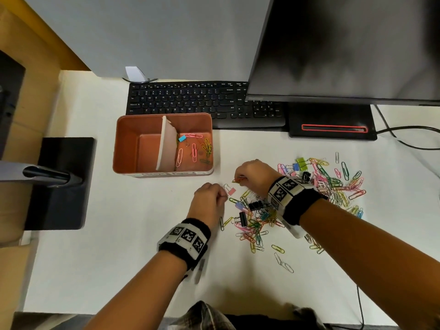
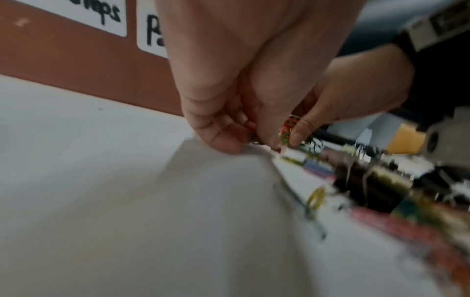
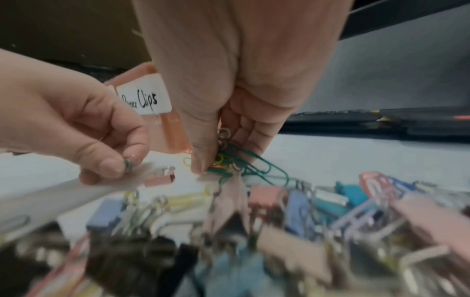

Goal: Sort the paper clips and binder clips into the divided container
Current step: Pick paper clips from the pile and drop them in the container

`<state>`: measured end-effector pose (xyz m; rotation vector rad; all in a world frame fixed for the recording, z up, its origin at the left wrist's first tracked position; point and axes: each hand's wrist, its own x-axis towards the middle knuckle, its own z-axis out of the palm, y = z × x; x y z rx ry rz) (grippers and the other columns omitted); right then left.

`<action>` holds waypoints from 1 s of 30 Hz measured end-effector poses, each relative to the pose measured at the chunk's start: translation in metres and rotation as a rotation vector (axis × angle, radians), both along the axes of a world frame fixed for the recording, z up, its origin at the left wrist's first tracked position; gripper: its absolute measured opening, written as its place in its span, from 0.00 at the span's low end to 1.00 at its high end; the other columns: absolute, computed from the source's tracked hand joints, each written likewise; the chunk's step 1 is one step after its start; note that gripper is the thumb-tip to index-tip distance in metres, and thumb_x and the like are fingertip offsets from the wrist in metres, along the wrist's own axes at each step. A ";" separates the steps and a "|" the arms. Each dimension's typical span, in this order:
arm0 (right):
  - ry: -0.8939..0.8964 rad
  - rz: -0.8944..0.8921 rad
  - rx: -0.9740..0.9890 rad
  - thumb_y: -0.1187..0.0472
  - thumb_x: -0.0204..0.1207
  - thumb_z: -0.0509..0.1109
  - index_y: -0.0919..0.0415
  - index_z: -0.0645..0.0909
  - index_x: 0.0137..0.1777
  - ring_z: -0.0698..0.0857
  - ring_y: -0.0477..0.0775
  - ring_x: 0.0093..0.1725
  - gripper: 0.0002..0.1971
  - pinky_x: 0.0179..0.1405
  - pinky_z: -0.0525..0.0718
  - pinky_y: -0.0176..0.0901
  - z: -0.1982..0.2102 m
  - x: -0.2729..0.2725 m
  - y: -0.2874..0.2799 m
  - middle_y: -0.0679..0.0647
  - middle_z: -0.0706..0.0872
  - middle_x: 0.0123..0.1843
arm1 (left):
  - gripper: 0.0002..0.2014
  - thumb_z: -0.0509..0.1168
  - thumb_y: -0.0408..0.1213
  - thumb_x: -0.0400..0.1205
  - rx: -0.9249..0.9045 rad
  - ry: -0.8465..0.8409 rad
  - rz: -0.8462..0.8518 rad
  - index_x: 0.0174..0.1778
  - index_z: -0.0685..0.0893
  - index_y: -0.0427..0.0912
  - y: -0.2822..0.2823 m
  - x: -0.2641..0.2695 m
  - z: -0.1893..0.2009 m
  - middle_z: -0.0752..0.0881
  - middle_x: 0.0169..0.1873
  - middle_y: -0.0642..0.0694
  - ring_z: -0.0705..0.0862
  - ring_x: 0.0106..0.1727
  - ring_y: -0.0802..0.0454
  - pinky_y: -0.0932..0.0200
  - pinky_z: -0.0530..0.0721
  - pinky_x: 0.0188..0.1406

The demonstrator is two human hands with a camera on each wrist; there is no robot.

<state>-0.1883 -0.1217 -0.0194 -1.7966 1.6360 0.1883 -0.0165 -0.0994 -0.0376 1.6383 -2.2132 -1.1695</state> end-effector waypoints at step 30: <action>-0.001 -0.134 0.007 0.71 0.79 0.58 0.66 0.77 0.67 0.79 0.64 0.66 0.17 0.68 0.77 0.51 0.042 0.120 -0.125 0.63 0.81 0.66 | 0.07 0.73 0.36 0.73 -0.086 0.083 -0.021 0.38 0.82 0.40 -0.097 0.116 0.066 0.81 0.37 0.51 0.80 0.39 0.57 0.75 0.75 0.42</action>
